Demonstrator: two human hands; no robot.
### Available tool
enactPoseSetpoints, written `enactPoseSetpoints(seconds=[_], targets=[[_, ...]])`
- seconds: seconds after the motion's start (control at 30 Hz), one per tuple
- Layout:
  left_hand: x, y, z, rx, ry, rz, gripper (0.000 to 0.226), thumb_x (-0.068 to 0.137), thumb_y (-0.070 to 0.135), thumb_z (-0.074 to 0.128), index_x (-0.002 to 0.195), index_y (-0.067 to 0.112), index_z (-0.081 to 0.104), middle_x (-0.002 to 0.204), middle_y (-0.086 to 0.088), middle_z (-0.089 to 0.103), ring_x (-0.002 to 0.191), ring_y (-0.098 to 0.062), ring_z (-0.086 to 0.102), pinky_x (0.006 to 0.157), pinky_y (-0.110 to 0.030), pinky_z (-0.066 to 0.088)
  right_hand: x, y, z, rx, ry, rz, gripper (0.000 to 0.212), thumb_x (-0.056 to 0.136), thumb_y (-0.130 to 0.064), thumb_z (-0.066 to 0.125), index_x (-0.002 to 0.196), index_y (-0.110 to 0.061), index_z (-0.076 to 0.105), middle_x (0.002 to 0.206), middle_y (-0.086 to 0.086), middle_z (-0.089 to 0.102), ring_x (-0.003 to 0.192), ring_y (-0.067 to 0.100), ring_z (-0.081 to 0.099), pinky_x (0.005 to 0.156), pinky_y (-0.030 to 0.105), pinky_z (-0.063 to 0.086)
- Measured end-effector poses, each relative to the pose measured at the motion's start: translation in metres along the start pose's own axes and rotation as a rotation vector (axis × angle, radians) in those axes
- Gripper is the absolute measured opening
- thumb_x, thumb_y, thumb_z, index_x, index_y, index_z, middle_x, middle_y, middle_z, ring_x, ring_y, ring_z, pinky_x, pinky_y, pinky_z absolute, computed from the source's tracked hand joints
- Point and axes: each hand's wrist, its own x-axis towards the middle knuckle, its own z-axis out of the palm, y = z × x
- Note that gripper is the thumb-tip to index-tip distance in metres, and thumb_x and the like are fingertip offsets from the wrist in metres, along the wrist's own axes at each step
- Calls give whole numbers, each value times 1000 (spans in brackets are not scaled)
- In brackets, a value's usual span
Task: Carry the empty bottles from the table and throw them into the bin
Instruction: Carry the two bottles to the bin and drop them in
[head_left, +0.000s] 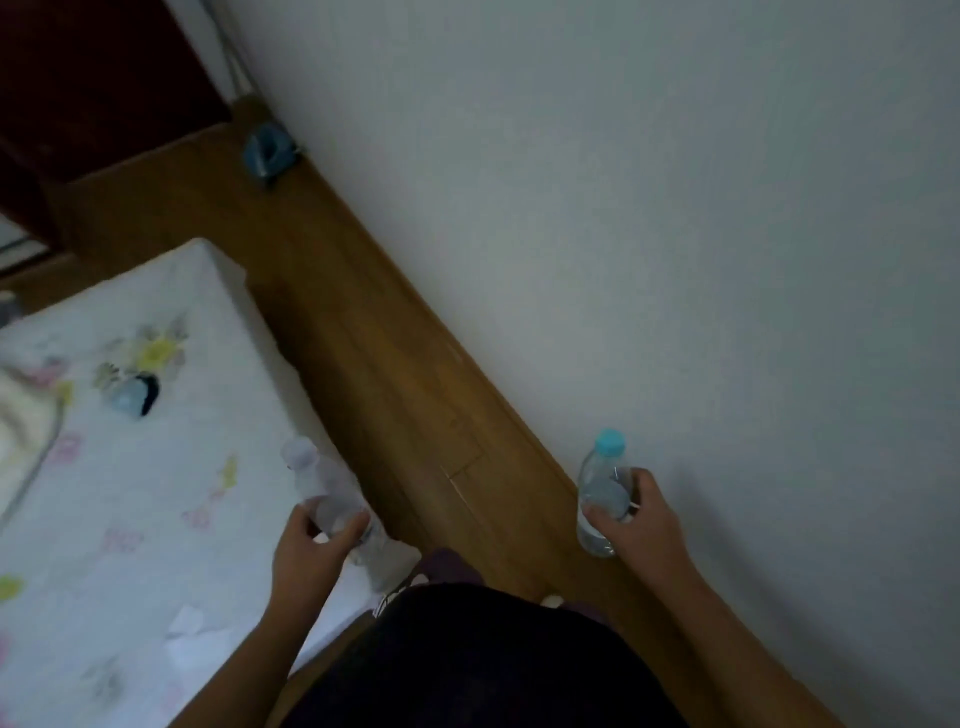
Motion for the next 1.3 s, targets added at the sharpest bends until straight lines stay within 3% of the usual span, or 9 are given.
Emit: enactPoseSetpoints(seconds=[0.13,0.37,0.53,0.7,0.9,1.0,1.13,1.23,1.3], targets=[[0,-29,-24,-88,185,-178,65,68,61,73,118,21,60,115,-3,67,106,-25,63,88,-44,52,70,-65,31,-73,-182,-144,58,81,-37,79,129,-26,47,113,-12,58,93,0,58,69,11,48],[49,-51,-52,-216,331,-375,78,62,65,71,122,17,59,115,-6,69,104,-26,65,86,-44,53,170,-156,96,-166,-318,-260,57,78,-32,82,125,-26,50,110,-9,64,94,3,62,74,24,51],[125,-30,-74,-196,322,-366,84,56,72,66,120,17,59,114,-5,67,102,-25,63,83,-41,50,228,-192,127,-208,-293,-251,62,78,-31,82,130,-22,50,111,-5,62,96,15,63,78,31,51],[206,18,-95,-192,327,-280,86,56,74,64,119,14,61,108,-3,68,100,-23,65,82,-37,51,277,-215,136,-217,-280,-171,63,79,-30,82,131,-20,49,110,-3,61,94,14,61,80,34,50],[316,61,-113,-193,353,-236,72,66,65,71,121,20,62,111,1,69,102,-20,65,87,-36,52,366,-257,160,-280,-331,-112,68,79,-31,82,136,-15,49,120,5,62,109,26,62,91,39,51],[365,75,-124,-203,404,-280,76,63,66,71,121,18,62,109,1,69,101,-20,64,84,-34,49,416,-308,190,-266,-386,-146,64,78,-28,83,132,-16,51,112,2,63,104,24,64,85,35,49],[406,82,-135,-218,440,-391,75,62,64,71,119,17,62,110,-3,69,100,-23,64,82,-35,48,474,-394,243,-259,-496,-251,72,62,-59,83,120,-29,52,102,-13,64,92,10,65,83,39,55],[425,81,-147,-233,484,-505,77,62,62,71,122,14,62,111,-6,69,99,-25,63,83,-38,47,507,-460,289,-267,-585,-340,52,76,-36,82,118,-30,53,103,-15,64,94,8,65,81,34,56],[436,75,-156,-241,511,-580,76,63,61,69,122,13,61,110,-6,67,97,-25,61,82,-38,46,526,-500,320,-285,-634,-393,53,78,-35,82,122,-27,53,107,-12,65,96,7,64,78,28,54]])
